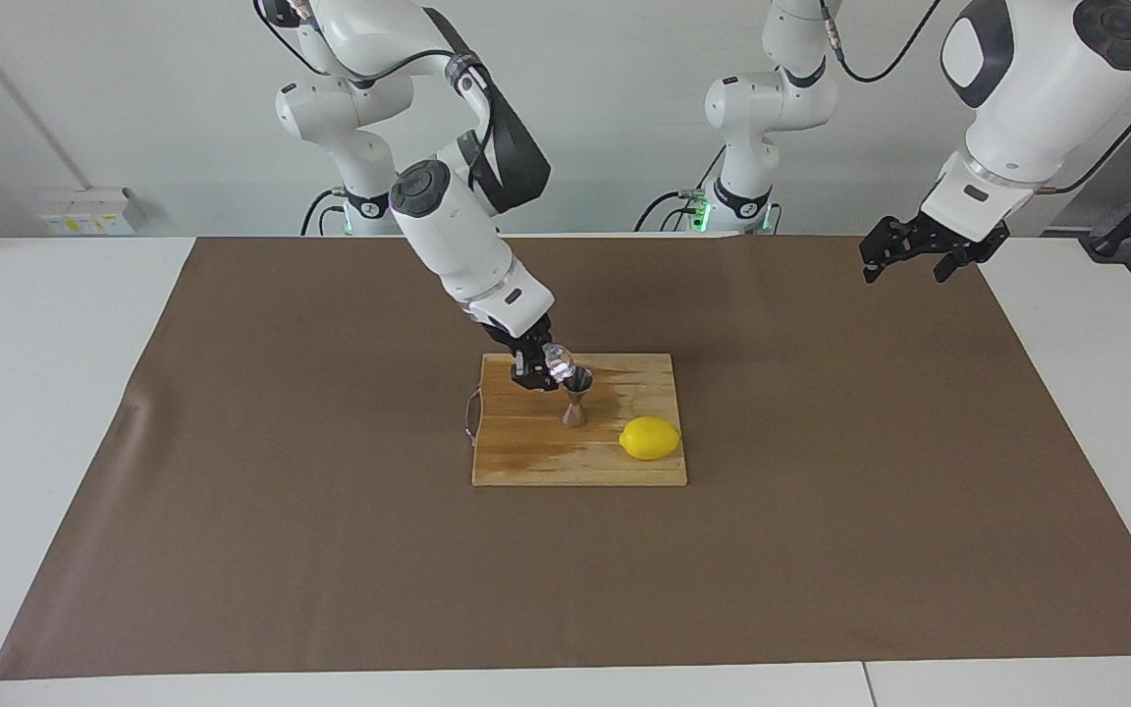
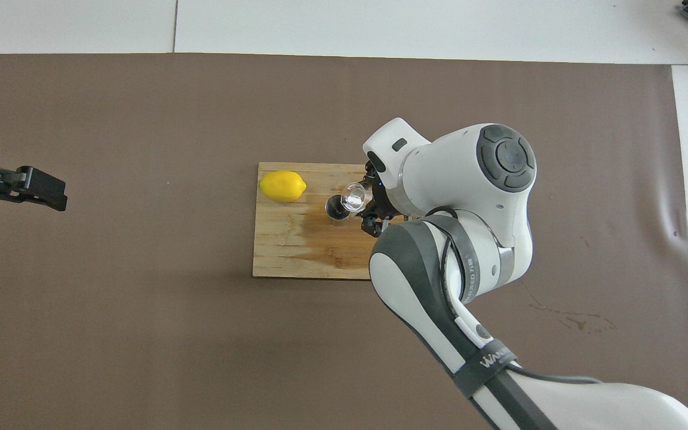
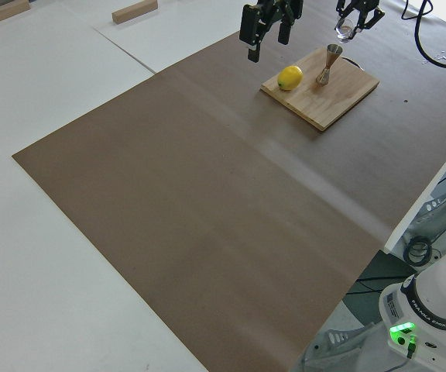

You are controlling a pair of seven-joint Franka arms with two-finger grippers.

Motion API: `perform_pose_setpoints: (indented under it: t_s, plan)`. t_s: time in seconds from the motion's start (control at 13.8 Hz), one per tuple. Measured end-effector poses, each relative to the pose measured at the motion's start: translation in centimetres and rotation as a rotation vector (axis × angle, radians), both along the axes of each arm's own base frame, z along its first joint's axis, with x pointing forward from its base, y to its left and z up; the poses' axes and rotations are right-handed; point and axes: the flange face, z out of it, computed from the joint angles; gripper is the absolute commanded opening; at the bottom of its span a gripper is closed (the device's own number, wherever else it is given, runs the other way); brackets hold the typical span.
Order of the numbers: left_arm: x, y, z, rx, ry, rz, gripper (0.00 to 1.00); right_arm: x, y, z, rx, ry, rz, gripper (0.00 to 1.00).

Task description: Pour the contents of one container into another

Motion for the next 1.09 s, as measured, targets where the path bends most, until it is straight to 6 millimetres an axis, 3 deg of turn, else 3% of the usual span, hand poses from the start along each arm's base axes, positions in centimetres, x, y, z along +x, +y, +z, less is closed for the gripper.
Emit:
perform_pose_setpoints:
  t_s: [0.29, 1.09]
  plan:
    - [0.0, 0.0, 0.0, 0.000, 0.000, 0.000, 1.00, -0.3, 1.1, 0.9, -0.051, -0.005, -0.015, 0.00]
    - [0.0, 0.0, 0.0, 0.000, 0.000, 0.000, 1.00, -1.0, 2.6, 0.7, -0.131, -0.025, -0.038, 0.00]
